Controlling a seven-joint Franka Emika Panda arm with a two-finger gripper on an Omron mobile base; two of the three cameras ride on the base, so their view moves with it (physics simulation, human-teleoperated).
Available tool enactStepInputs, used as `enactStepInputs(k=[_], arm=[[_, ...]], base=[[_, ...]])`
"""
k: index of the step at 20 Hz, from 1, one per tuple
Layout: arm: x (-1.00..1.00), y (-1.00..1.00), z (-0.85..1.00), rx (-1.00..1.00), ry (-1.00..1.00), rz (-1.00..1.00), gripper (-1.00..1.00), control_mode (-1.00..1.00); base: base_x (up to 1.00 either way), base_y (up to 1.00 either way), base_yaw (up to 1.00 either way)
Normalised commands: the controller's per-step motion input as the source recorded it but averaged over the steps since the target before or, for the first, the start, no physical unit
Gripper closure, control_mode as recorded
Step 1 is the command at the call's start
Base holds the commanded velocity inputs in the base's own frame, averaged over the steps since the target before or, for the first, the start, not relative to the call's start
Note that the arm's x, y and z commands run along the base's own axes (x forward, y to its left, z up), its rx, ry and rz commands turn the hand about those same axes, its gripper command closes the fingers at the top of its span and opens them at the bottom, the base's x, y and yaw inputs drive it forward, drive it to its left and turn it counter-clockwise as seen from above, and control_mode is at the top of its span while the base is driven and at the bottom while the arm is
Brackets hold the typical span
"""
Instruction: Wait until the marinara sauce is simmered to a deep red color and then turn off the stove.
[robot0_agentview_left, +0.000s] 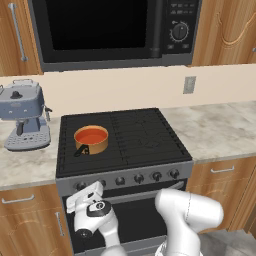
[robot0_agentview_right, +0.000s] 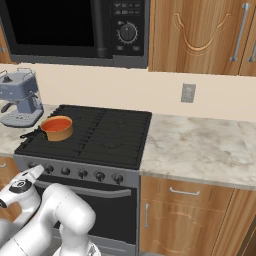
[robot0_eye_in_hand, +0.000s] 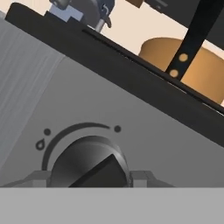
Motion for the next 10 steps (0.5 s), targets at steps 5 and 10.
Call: enactStepInputs(k=[5,10], arm=[[-0.05,0.00,0.00,0.16,0.00,-0.06,1.00,-1.00],[-0.05,0.00,0.00,0.19,0.00,-0.07,1.00,-1.00]], base=[[0.00,0.00,0.00],[0.00,0.00,0.00]])
